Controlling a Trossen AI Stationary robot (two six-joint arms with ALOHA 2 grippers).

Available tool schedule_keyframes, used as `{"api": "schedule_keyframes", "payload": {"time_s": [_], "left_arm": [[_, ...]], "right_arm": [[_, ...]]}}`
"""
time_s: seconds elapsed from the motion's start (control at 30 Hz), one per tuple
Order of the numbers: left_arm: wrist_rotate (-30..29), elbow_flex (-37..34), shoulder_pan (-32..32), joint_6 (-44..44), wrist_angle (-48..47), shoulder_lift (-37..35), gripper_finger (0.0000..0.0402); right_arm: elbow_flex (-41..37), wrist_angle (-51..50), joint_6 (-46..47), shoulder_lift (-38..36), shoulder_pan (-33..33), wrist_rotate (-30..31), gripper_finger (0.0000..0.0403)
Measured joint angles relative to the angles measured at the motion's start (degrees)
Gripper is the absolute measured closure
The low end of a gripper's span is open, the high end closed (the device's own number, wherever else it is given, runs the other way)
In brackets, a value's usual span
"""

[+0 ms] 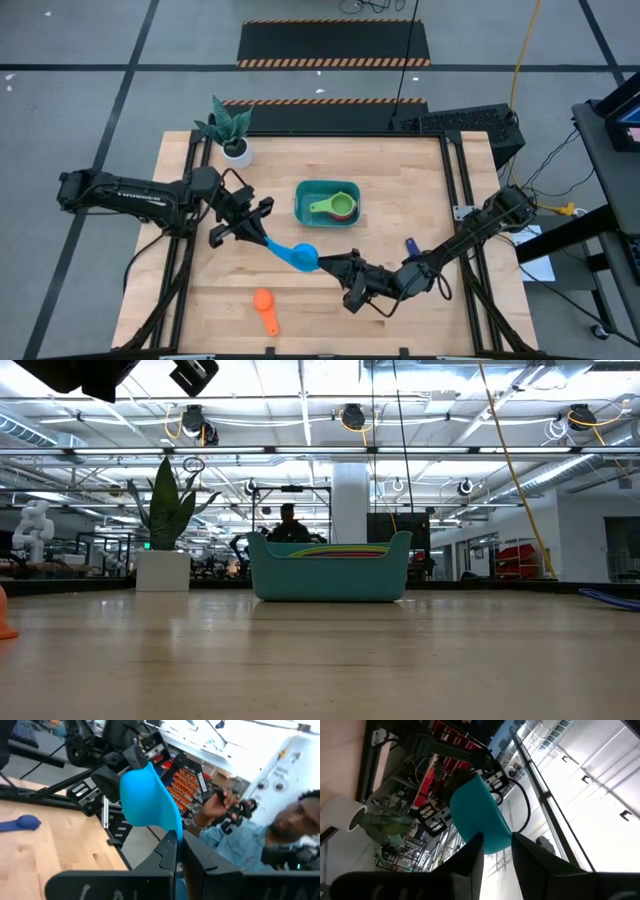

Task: Nest measuring cups in basket
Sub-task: Stack the light blue measuring cup on top of the green measuring cup inside the light blue bin

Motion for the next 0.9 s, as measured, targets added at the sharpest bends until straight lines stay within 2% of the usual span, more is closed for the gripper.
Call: {"api": "schedule_keyframes", "payload": {"time_s": [0.23, 0.47, 0.9], "left_arm": [[-1.5, 0.0, 3.9, -8.8, 3.1, -1.1, 0.0390], [-2.2, 0.0, 8.5, -9.8, 1.0, -1.1, 0.0390], [-4.0, 0.0, 8.3, -10.1, 2.3, 0.1, 0.0394]], "right_arm": [[-0.1, -3.3, 0.5, 0.1, -1.9, 0.3, 0.0312], [-0.1, -3.3, -1.4, 0.1, -1.3, 1.5, 0.0312], [-0.1, -6.1, 0.4, 0.1, -2.4, 1.4, 0.0312]]}}
